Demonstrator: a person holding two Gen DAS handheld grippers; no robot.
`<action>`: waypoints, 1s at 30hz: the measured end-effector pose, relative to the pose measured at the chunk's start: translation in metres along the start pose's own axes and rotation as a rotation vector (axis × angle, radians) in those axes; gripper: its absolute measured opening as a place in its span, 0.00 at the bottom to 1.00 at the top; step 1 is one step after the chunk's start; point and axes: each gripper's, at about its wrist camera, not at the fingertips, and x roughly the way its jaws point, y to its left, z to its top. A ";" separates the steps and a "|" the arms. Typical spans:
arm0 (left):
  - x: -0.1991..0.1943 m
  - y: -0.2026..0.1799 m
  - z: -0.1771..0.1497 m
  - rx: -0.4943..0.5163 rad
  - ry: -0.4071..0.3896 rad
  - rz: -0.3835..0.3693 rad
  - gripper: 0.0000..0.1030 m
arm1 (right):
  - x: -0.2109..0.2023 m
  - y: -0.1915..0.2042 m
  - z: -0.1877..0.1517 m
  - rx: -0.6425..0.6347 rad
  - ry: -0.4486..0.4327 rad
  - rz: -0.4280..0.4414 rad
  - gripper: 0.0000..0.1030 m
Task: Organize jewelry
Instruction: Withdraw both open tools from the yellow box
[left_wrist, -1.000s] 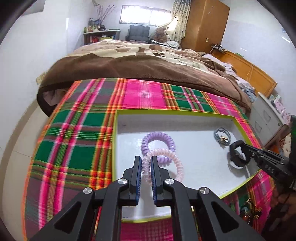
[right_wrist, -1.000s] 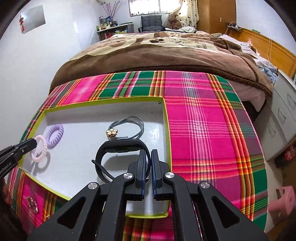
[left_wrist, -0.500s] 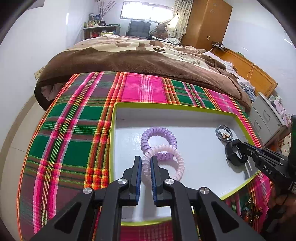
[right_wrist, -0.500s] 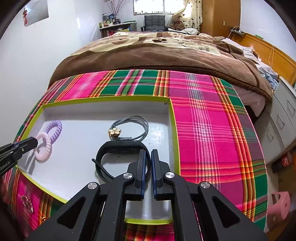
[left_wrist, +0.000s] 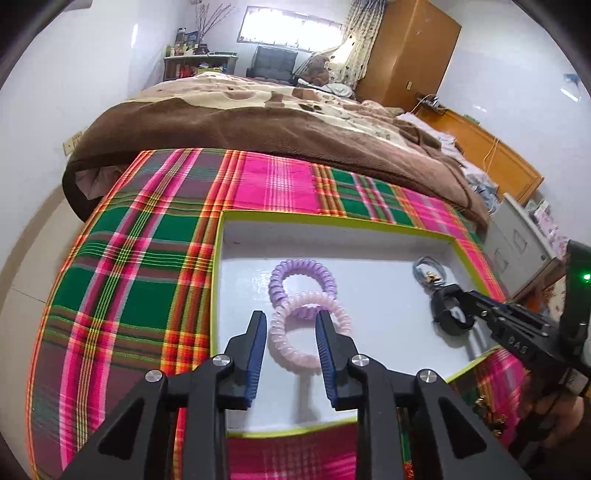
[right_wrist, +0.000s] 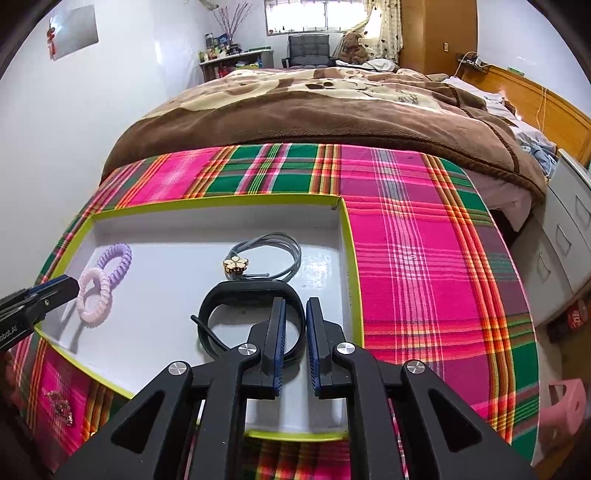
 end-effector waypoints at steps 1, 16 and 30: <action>-0.002 -0.001 0.000 -0.001 -0.006 -0.008 0.33 | -0.001 0.000 -0.001 0.003 -0.005 0.004 0.17; -0.067 -0.020 -0.030 0.027 -0.097 -0.018 0.41 | -0.046 -0.009 -0.024 0.041 -0.074 0.093 0.36; -0.111 -0.021 -0.087 0.012 -0.124 0.010 0.41 | -0.091 -0.021 -0.084 0.011 -0.075 0.123 0.36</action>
